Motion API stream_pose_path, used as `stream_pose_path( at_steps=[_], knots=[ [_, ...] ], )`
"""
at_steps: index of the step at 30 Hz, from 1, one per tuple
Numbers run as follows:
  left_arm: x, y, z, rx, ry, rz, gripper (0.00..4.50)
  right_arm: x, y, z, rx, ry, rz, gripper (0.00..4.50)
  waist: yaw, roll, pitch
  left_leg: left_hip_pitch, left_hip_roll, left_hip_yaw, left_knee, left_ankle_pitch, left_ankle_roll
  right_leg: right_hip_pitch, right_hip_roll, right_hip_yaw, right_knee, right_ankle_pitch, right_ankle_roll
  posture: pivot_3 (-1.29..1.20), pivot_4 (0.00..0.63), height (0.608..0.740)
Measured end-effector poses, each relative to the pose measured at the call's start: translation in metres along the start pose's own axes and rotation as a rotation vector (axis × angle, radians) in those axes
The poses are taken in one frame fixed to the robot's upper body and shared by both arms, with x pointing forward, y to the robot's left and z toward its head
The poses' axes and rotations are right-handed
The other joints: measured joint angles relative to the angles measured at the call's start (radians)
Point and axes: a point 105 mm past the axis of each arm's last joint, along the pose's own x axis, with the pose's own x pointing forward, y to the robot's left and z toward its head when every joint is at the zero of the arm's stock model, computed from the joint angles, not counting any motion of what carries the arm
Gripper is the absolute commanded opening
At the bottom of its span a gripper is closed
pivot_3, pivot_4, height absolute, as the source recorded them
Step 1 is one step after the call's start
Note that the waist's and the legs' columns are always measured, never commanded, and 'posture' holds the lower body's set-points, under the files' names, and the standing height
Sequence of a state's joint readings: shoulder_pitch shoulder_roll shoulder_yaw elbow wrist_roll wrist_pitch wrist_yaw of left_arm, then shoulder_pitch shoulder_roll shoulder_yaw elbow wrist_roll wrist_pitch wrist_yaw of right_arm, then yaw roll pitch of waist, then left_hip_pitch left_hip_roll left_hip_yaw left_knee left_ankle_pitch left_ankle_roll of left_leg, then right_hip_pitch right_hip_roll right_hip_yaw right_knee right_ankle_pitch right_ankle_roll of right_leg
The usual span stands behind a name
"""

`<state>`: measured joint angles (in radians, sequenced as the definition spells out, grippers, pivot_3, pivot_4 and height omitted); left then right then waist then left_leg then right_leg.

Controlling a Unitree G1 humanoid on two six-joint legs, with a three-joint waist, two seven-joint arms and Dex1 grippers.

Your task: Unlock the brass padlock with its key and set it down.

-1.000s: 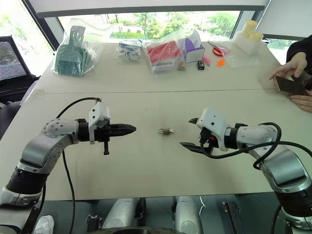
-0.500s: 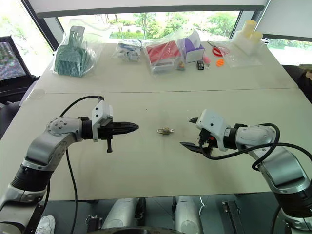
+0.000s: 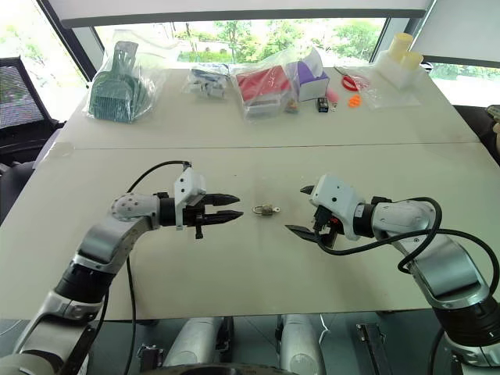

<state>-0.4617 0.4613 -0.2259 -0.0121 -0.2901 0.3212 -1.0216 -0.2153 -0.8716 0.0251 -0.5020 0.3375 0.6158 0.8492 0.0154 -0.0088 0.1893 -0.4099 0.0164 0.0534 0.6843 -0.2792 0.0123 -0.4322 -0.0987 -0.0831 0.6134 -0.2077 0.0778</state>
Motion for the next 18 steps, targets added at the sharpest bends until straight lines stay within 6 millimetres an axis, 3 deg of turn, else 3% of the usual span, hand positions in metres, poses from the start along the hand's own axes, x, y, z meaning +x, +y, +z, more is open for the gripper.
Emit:
stream_pose_path(
  at_steps=[2,3,11,18],
  knots=[
    [0.005,0.007,-0.002,0.023,0.008,0.004,4.23,-0.001,0.001,-0.002,0.008,0.006,-0.006,4.50,0.000,0.000,0.000,0.000,0.000,0.000,0.000,0.000,0.000,0.000,0.000,0.000,0.000,0.000,0.000,0.00,0.150,0.740],
    [0.009,0.011,-0.003,0.036,0.012,-0.003,4.44,-0.002,0.001,-0.004,0.015,0.011,-0.012,4.50,0.002,0.000,0.000,0.000,0.000,0.000,0.000,0.000,0.000,0.000,0.000,0.000,0.000,0.000,0.000,0.00,0.150,0.740],
    [0.043,0.004,-0.022,0.077,0.027,-0.144,4.44,-0.005,0.005,-0.002,0.016,0.015,-0.046,4.50,0.000,0.000,0.000,0.000,0.000,0.000,0.000,0.000,0.000,0.000,0.000,0.000,0.000,0.001,0.002,0.00,0.150,0.740],
    [0.056,0.013,-0.035,0.117,0.059,-0.168,4.44,-0.008,0.009,-0.003,0.032,0.023,-0.059,4.50,0.001,0.000,0.000,0.000,0.000,0.000,0.000,0.000,0.000,0.000,0.000,0.000,0.000,0.002,0.003,0.00,0.150,0.740]
  ],
)
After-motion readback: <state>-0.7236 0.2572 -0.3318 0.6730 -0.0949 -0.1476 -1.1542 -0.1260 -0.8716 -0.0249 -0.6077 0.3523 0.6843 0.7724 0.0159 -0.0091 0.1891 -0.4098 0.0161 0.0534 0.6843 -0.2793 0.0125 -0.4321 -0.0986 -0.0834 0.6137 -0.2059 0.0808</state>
